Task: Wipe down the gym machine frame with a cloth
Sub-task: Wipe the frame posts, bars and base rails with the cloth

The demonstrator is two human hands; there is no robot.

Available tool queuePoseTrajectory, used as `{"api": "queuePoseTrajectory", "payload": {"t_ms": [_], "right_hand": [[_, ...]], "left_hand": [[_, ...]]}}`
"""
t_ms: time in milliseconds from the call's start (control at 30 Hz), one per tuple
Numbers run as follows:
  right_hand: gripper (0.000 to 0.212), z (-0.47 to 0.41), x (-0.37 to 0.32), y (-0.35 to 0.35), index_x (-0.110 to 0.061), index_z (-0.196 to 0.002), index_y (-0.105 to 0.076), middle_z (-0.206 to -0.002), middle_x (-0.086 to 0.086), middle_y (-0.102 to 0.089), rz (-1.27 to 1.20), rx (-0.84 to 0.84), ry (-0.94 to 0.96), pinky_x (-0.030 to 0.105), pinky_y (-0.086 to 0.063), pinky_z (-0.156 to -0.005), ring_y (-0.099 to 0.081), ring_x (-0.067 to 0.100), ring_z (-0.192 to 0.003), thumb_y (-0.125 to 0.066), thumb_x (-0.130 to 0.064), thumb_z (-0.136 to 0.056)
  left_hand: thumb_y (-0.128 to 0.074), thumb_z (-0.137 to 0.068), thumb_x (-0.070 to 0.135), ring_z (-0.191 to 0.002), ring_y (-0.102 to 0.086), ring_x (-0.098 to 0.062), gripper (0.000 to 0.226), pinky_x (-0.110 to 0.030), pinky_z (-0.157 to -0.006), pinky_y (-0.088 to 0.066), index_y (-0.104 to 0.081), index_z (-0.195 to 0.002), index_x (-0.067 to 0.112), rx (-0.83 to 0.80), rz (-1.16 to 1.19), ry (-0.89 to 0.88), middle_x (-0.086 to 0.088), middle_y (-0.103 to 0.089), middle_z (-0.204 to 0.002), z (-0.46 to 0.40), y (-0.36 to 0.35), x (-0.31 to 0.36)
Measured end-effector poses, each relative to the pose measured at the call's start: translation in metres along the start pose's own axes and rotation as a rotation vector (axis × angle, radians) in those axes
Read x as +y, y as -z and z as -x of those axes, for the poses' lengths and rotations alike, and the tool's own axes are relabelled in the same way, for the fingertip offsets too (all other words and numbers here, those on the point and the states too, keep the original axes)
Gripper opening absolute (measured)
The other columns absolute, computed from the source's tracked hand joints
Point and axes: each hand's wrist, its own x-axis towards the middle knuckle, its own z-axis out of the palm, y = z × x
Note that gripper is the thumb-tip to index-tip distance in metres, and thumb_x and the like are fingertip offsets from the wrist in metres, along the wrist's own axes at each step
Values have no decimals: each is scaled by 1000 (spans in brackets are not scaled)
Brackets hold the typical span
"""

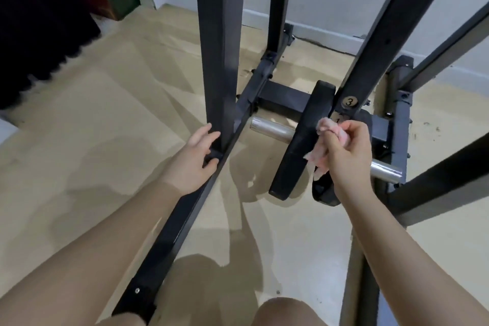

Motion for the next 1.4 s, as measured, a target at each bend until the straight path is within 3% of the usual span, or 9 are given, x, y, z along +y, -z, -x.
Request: {"api": "queuePoseTrajectory", "payload": {"t_ms": [133,300,533,733,900,1067,1167,1267,1400], "right_hand": [[16,13,-55,24,-11,-97,-50,-62,-12,-61,-26,54,47,12,-46,-51,-57,-3,-55,-62,-21,-92],[14,20,-147,72,-25,-87,-53,-75,7,-64,0,94,89,45,-56,-63,-64,28,-69,-67,-27,-88],[19,14,-297,126,3,-97,-48,-54,-10,-59,-108,59,131,18,-46,-41,-53,3,-43,-62,-9,-90],[13,4,-410,165,-4,-90,-51,-60,-6,-62,-59,73,186,19,-47,-44,-54,5,-46,-63,-6,-89],[10,-5,-483,194,-12,-95,-51,-71,-23,-62,55,113,229,9,-44,-53,-57,-6,-61,-61,-9,-91],[17,-4,-536,236,-32,-86,-46,-79,1,-66,165,155,174,39,-54,-60,-65,23,-71,-61,-27,-91],[19,0,-555,258,-21,-80,-48,-80,3,-62,235,185,100,24,-49,-61,-60,8,-70,-62,-30,-91],[24,-3,-559,271,-19,-73,-48,-91,-5,-49,351,258,54,8,-40,-61,-51,-6,-74,-66,-27,-88],[29,-12,-552,293,-19,-78,-54,-79,13,-65,174,261,-202,33,-50,-56,-63,31,-67,-69,-45,-79]], "left_hand": [[-51,-93,11,-104,-49,-4,51,-19,-89,-39,-37,-142,21,64,81,-190,16,-18,-152,-8,39,48],[-51,-92,6,-100,-54,1,50,-12,-89,-41,-41,-139,23,161,208,-429,24,-27,-139,-15,111,156],[-51,-91,0,-92,-59,-5,43,-8,-83,-45,-51,-131,15,270,327,-619,14,-38,-135,-12,204,291],[-47,-91,12,-87,-61,-9,38,-18,-84,-49,-52,-129,12,236,299,-747,12,-41,-133,-5,269,361],[-43,-90,24,-78,-58,-6,40,-18,-62,-49,-47,-130,27,180,255,-758,21,-45,-119,7,316,415],[-52,-90,4,-72,-53,-3,43,-17,-63,-45,-51,-132,17,108,245,-718,15,-50,-114,17,353,478],[-52,-91,5,-72,-56,-16,46,-38,-66,-53,-47,-135,20,38,237,-730,18,-49,-118,17,362,509],[-50,-92,9,-71,-55,-11,47,-40,-70,-53,-44,-136,24,-52,206,-761,12,-53,-125,10,361,538],[-46,-93,8,-71,-49,-7,45,-37,-79,-50,-45,-136,23,-197,176,-781,7,-52,-128,1,354,576]]}}
